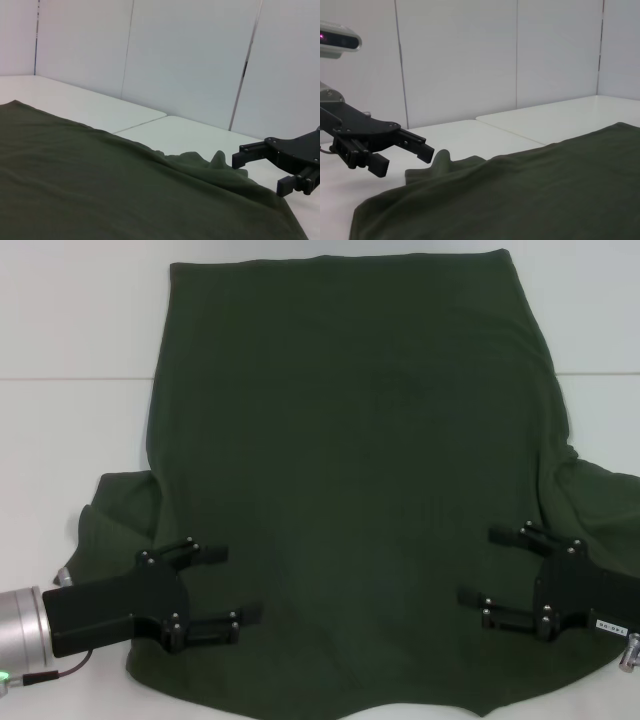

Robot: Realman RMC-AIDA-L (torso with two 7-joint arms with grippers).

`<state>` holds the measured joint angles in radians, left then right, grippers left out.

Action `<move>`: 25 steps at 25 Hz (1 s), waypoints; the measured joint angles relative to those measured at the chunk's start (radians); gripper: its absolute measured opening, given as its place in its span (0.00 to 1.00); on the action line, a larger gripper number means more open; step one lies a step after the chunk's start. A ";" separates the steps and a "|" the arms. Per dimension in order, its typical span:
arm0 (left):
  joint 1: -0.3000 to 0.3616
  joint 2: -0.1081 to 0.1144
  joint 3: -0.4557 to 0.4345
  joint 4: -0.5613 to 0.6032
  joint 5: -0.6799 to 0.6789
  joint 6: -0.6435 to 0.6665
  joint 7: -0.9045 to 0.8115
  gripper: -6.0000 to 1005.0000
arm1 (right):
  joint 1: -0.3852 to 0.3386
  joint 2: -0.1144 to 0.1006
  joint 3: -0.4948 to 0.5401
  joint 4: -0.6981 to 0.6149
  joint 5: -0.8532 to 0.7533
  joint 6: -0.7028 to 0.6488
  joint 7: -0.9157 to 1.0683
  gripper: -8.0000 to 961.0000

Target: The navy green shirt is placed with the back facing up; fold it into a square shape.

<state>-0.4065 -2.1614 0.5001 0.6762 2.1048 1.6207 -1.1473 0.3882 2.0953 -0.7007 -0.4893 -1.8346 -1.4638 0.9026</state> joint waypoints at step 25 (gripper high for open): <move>-0.136 0.140 -0.089 0.073 0.166 -0.080 -0.813 0.90 | -0.001 0.000 -0.007 0.012 -0.005 -0.001 0.003 0.96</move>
<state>-0.5423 -2.0212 0.4110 0.7494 2.2703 1.5407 -1.9601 0.3874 2.0953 -0.7073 -0.4769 -1.8393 -1.4644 0.9059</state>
